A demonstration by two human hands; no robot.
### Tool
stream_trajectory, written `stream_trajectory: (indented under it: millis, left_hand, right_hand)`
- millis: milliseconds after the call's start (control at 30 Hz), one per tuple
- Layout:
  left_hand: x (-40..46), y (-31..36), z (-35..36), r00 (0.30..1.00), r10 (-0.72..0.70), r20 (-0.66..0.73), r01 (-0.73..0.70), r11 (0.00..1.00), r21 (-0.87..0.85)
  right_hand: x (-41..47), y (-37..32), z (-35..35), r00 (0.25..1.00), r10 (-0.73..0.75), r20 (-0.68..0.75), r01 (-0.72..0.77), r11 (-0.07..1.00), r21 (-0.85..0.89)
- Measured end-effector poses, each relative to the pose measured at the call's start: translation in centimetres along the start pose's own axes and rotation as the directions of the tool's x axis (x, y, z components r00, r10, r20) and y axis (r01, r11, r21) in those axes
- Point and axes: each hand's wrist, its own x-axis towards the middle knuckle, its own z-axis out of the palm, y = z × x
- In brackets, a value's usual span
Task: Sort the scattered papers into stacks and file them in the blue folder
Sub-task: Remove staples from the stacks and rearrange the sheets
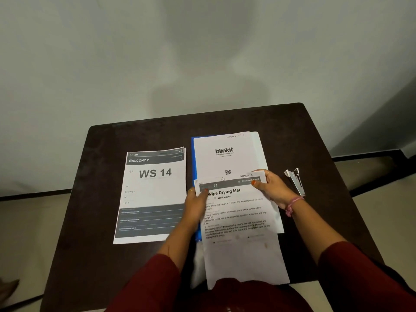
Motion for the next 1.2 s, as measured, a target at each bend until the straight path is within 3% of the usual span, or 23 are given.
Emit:
stream_trajectory:
  millis: [100,200,400,600,867,1033,1100,1200]
  left_hand:
    - [1.3,1.6,0.6,0.999,0.01,-0.04,-0.012,0.999,-0.043]
    - [1.6,1.7,0.9,0.999,0.026,-0.035,-0.028,0.999,-0.038]
    - [2.1,0.9,1.4,0.996,0.017,-0.082,-0.026,0.993,-0.112]
    - [1.8,0.4,2.2,0.987,0.085,-0.137,-0.113,0.971,-0.21]
    - [2.5,-0.4,2.5,0.973,0.118,-0.199,-0.143,0.983,-0.117]
    - [2.4,-0.4,2.9,0.961,0.166,-0.221,-0.179,0.983,-0.038]
    - [2.4,-0.4,2.9,0.954,0.169,-0.249,-0.185,0.982,-0.043]
    - [2.6,-0.8,2.8,0.951,0.164,-0.261,-0.181,0.983,-0.041]
  right_hand:
    - [0.3,0.0,-0.5,1.0,0.017,0.012,-0.017,0.999,-0.035]
    - [0.9,-1.1,-1.5,0.998,0.015,0.056,-0.004,0.981,-0.192]
    - [3.9,-3.3,-2.4,0.96,-0.056,0.275,0.2,0.825,-0.529]
    - [4.8,-3.5,-1.8,0.925,-0.004,0.379,0.265,0.723,-0.638]
    - [4.7,-1.5,-1.7,0.961,-0.074,0.268,0.211,0.822,-0.53]
    - [4.4,-0.9,-1.4,0.966,-0.157,0.204,0.25,0.759,-0.601]
    - [4.1,-0.6,-1.7,0.97,-0.216,0.112,0.239,0.755,-0.611]
    - [2.9,-0.1,-2.6,0.926,-0.338,-0.165,0.176,0.776,-0.606]
